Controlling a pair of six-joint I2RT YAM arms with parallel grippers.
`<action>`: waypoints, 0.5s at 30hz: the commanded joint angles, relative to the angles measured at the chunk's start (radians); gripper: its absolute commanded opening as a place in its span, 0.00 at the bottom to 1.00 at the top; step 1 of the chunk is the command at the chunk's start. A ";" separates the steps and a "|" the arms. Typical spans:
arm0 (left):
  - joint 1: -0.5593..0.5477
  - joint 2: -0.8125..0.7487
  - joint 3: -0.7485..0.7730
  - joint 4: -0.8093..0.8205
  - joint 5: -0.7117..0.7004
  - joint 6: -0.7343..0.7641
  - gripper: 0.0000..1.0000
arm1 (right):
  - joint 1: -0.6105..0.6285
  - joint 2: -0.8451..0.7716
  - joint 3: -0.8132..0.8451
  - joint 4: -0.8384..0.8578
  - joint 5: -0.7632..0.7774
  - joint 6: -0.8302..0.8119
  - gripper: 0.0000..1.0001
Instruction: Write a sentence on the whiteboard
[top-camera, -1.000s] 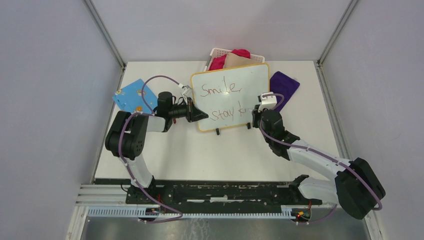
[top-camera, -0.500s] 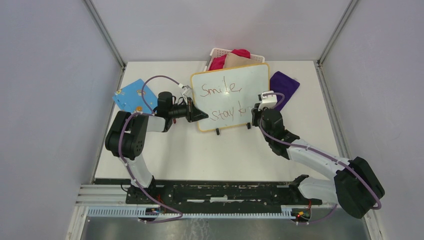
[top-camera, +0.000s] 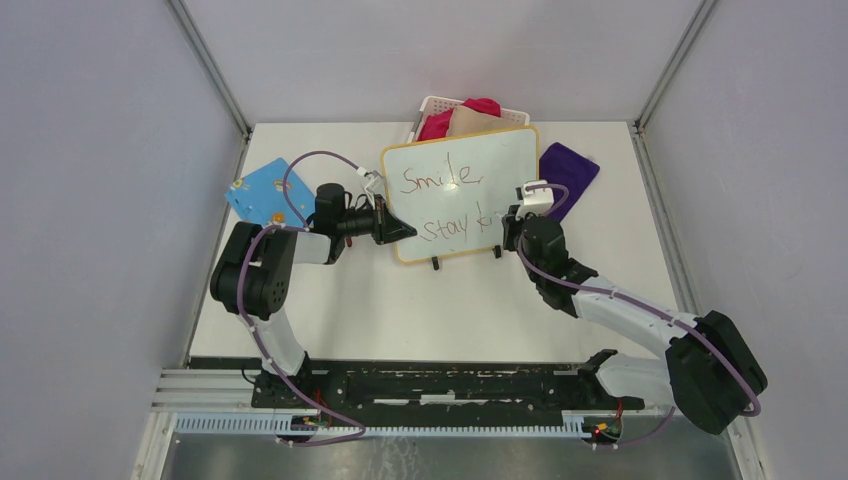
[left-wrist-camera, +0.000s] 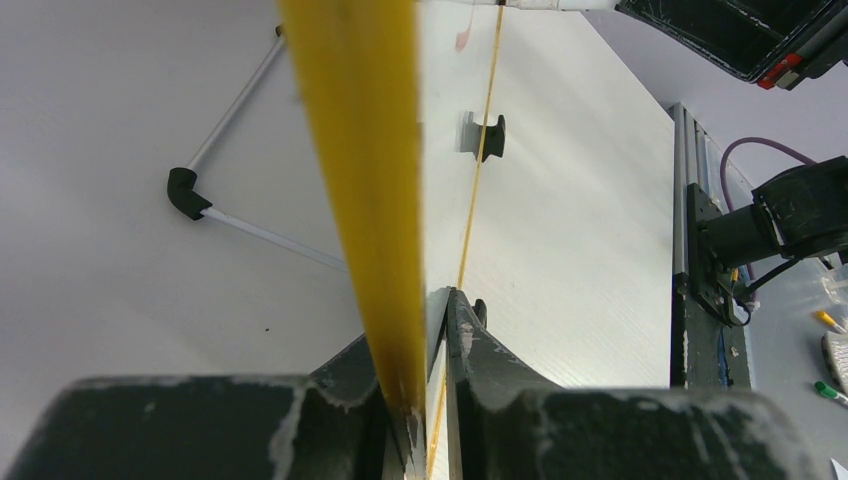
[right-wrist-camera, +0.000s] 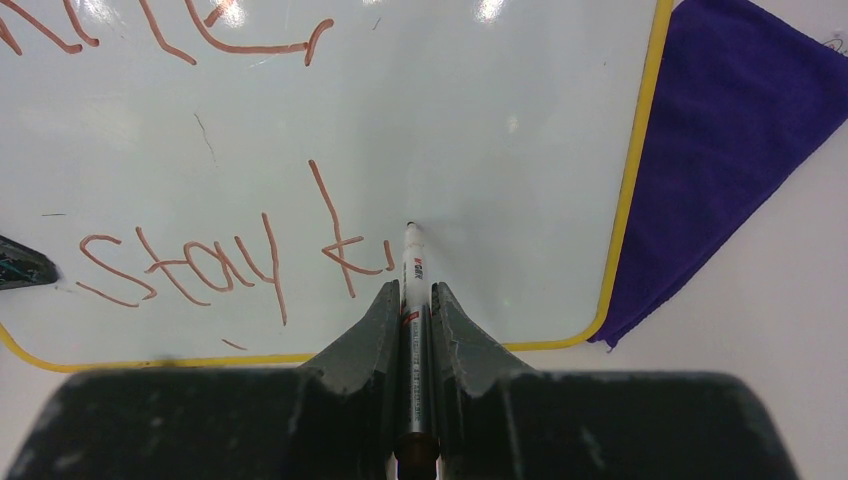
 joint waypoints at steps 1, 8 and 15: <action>-0.030 0.055 -0.019 -0.174 -0.144 0.086 0.02 | -0.007 -0.001 -0.020 0.036 -0.004 0.015 0.00; -0.030 0.056 -0.021 -0.174 -0.141 0.085 0.02 | -0.007 -0.021 -0.058 0.026 -0.014 0.021 0.00; -0.032 0.053 -0.020 -0.174 -0.142 0.086 0.02 | -0.007 -0.041 -0.086 0.021 -0.022 0.028 0.00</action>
